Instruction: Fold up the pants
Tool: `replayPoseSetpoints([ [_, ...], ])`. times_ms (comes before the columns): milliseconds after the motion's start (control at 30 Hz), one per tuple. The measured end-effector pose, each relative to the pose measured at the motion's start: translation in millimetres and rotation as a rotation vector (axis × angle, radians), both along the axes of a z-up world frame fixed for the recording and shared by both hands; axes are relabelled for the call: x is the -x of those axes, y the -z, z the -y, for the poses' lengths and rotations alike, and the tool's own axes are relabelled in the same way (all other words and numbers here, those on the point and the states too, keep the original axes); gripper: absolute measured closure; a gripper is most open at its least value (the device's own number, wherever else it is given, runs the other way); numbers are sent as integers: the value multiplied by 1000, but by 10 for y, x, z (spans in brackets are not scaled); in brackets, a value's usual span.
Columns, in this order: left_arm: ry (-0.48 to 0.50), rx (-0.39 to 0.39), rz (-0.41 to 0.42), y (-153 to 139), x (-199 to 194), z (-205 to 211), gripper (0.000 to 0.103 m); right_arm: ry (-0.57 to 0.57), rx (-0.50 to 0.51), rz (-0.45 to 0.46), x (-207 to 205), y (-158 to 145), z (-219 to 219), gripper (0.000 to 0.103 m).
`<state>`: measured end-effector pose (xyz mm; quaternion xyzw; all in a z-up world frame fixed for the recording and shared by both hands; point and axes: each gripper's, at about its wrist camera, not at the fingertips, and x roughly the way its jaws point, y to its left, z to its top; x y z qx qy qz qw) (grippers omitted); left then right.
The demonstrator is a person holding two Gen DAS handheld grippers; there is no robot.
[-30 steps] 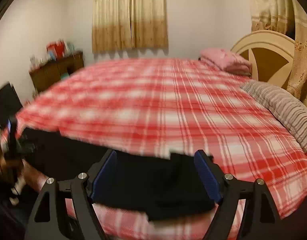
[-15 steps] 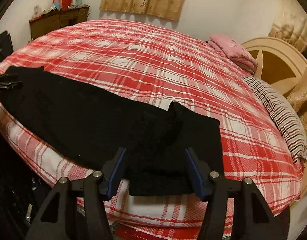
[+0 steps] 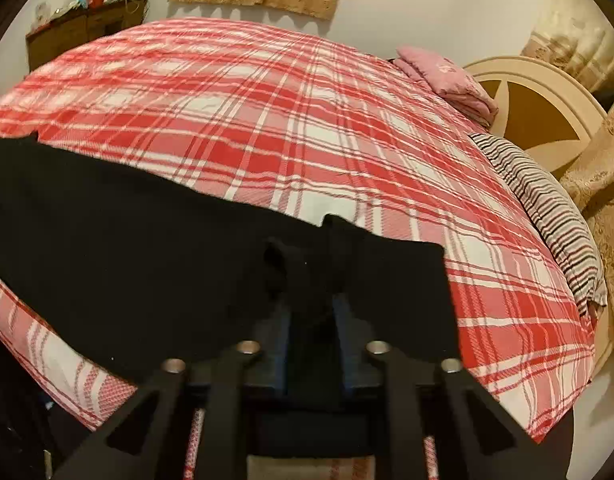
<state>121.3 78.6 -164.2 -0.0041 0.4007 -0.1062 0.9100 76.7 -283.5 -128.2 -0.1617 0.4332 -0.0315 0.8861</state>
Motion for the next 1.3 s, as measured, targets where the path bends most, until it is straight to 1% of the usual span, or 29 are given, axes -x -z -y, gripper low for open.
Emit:
replayPoseSetpoints([
  [133,5,6,-5,14,-6,19,8,14,-70,41,36,-178,86,92],
  [233,8,8,-1,-3,3,27,8,-8,-134,67,31,-361,40,92],
  [367,1,16,7,-29,3,-8,8,-77,-198,107,-20,-659,-223,92],
  [467,-11,23,14,-54,-4,-59,8,-140,-232,127,-94,-795,-500,92],
  [567,-30,32,23,-82,-18,-143,8,-205,-250,129,-171,-828,-810,92],
  [700,-52,41,27,-96,-36,-217,8,-301,-266,91,-280,-666,-1295,92],
  [833,-67,48,29,-100,-46,-274,8,-387,-276,-1,-345,-285,-1731,92],
  [933,-69,49,26,-86,-55,-286,8,-420,-285,-62,-345,-1,-1920,92],
  [1067,-61,48,15,-50,-57,-248,8,-457,-267,-125,-313,284,-2077,92],
  [1133,-50,45,11,-41,-44,-207,8,-488,-229,-152,-288,376,-2116,90],
  [1167,-45,44,9,-42,-38,-188,8,-502,-205,-139,-243,375,-2135,90],
  [1200,-35,42,11,-49,-25,-158,8,-504,-204,-134,-220,352,-2129,88],
  [1233,-28,40,14,-61,-11,-129,8,-506,-215,-138,-199,315,-2103,80],
  [1267,-20,39,18,-81,3,-99,8,-511,-241,-144,-170,270,-2042,67],
  [1300,-13,43,20,-99,15,-80,8,-518,-285,-151,-134,219,-1964,62],
])
